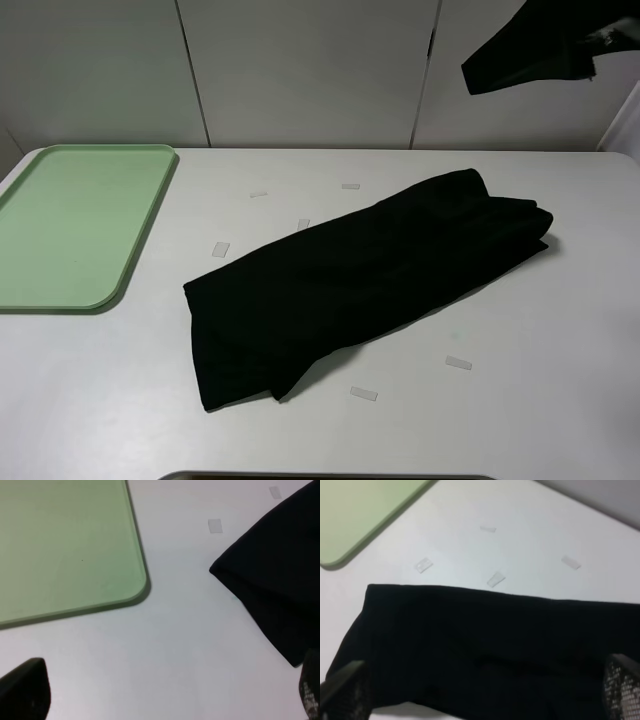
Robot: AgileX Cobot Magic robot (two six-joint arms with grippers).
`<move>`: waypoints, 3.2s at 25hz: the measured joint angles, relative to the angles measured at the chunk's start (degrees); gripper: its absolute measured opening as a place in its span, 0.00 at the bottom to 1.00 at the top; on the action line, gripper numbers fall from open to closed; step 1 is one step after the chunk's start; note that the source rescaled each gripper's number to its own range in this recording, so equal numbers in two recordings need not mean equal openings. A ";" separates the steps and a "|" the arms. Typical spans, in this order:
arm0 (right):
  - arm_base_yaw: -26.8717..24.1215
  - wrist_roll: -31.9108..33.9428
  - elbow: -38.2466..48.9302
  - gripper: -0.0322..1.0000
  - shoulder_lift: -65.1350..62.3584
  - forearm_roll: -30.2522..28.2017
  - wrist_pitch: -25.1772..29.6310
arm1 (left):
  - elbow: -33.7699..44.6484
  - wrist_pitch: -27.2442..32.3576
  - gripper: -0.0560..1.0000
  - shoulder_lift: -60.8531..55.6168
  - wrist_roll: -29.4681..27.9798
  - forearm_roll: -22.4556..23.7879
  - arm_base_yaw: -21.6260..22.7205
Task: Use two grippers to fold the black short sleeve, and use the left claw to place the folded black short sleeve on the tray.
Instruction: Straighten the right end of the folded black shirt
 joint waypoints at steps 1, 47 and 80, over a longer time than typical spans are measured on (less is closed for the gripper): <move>0.00 0.00 0.00 1.00 0.79 0.00 0.00 | 0.00 0.00 1.00 0.00 0.00 0.00 0.00; -15.85 1.18 -32.47 1.00 59.95 -18.71 -0.53 | 0.00 0.00 1.00 0.00 -0.04 0.00 0.00; -21.31 -14.32 -33.15 1.00 67.30 -2.17 5.20 | 0.00 0.00 1.00 0.00 -0.04 0.00 0.00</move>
